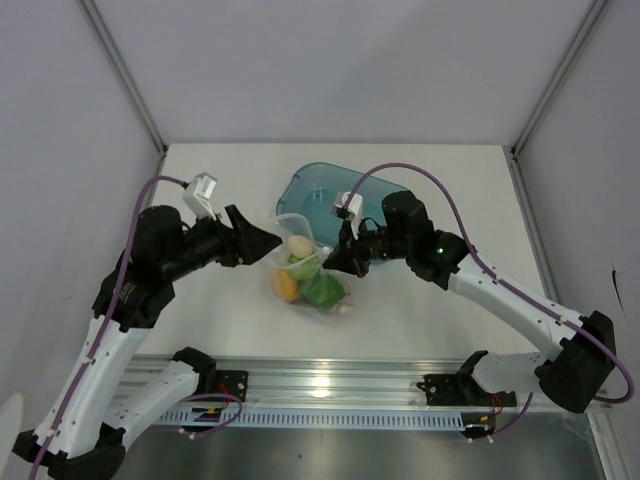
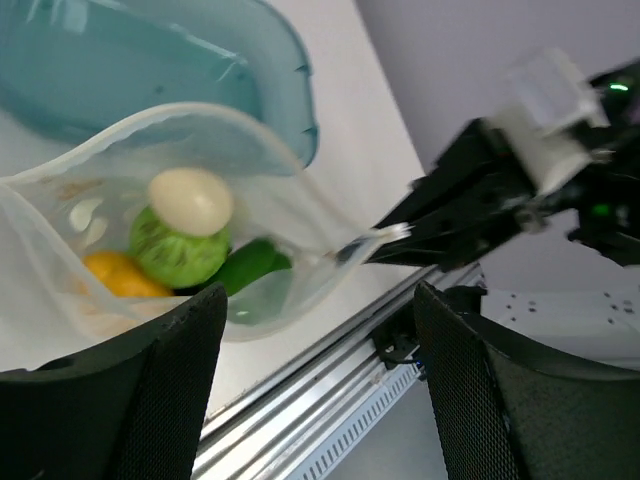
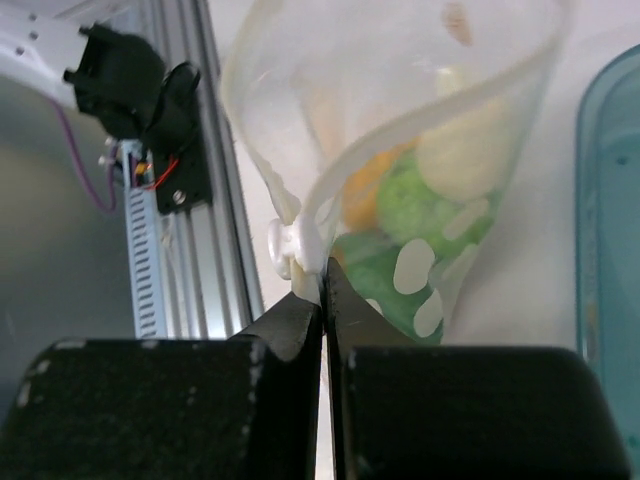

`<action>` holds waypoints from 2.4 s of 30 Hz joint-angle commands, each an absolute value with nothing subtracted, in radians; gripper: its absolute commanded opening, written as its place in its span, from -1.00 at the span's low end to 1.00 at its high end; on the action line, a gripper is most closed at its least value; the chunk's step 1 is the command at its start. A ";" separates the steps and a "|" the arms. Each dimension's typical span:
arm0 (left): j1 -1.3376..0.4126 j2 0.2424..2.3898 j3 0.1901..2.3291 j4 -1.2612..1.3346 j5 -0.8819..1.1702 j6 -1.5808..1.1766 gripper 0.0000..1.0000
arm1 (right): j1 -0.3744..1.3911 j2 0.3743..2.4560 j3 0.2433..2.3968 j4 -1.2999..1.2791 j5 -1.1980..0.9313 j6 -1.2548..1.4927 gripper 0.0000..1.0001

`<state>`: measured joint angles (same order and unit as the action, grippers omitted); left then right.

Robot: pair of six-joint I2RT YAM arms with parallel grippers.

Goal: Place the food in the zip-top bag and seal the zipper
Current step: Adjust the zipper food storage bag at the center of the board.

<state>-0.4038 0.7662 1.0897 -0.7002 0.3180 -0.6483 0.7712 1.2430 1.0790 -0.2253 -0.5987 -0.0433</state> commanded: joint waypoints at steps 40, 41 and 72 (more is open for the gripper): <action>-0.595 1.126 1.192 -0.335 1.103 0.020 -0.17 | 0.790 1.218 1.213 -0.474 -0.813 -0.095 -1.00; -0.591 1.115 1.175 -0.316 1.120 0.008 -0.17 | 0.788 1.215 1.210 -0.482 -0.811 -0.100 -1.00; -0.589 1.152 1.161 -0.343 1.058 -0.002 0.15 | 0.802 1.190 1.210 -0.449 -0.787 -0.081 -1.00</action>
<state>-0.5922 1.1465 1.1557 -0.3344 1.0424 -0.0170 0.7975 1.2228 1.1728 -0.4896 -0.7918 -0.0826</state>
